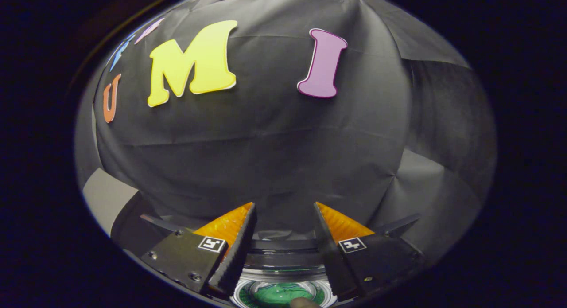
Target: Put the clothes into the washing machine and then close the washing machine lid.
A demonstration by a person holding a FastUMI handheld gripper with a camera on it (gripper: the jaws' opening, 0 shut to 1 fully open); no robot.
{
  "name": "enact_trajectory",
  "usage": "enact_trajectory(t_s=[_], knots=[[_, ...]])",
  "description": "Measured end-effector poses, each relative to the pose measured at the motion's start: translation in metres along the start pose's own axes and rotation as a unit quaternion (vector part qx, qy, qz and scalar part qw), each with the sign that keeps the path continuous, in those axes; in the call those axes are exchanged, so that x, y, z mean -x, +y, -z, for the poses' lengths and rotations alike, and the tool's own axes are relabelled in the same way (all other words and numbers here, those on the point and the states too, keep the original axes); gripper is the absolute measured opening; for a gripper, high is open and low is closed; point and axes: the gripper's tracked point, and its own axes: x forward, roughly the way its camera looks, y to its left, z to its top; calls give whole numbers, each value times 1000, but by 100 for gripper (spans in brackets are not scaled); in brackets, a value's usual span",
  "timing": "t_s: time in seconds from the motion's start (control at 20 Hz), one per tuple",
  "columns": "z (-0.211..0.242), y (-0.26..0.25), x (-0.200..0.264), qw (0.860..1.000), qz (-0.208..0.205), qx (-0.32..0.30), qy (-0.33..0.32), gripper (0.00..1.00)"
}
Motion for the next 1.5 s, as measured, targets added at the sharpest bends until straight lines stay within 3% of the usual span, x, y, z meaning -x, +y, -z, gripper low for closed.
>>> enact_trajectory(t_s=[1.0,1.5], knots=[[20,-2,53,994,5,-6,-111,79],[44,-4,84,991,-3,-7,-134,79]])
